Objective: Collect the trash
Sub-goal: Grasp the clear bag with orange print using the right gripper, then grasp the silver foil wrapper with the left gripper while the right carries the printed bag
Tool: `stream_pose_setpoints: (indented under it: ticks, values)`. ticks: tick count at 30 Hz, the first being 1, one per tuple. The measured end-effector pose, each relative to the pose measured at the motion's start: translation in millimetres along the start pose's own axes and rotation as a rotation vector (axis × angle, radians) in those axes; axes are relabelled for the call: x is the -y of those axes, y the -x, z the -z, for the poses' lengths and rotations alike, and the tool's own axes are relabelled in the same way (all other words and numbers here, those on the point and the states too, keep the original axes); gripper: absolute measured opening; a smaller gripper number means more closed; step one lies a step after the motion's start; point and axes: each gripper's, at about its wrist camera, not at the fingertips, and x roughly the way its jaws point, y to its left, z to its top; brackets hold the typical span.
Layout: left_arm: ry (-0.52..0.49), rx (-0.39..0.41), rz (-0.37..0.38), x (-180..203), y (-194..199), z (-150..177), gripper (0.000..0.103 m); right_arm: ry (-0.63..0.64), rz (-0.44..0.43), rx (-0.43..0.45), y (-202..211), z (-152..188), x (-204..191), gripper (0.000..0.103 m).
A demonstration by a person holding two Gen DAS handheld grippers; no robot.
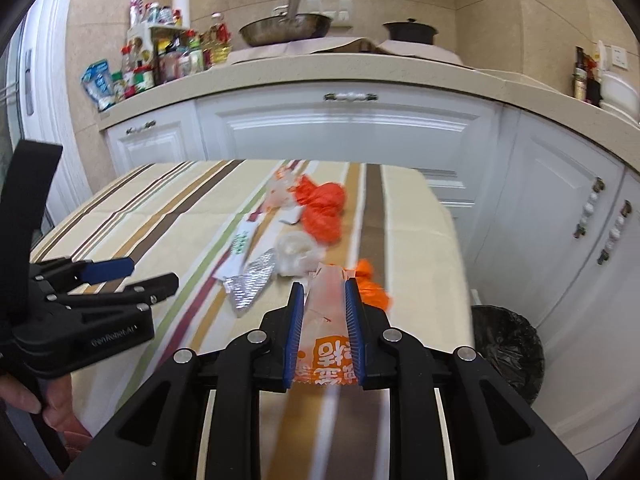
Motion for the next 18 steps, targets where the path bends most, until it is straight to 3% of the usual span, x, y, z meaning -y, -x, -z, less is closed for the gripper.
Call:
stream_pose_setpoints:
  ticks: [12, 18]
  values:
    - [-0.079, -0.005, 0.025, 53.8, -15.0, -6.8, 0.057, -0.122, 0.120, 0.017, 16.6, 17.4, 68.6, 0.022]
    - [-0.074, -0.017, 0.019, 62.8, -26.8, -9.1, 0.029, -0.169, 0.145, 0.010, 14.3, 26.2, 93.2, 0.022]
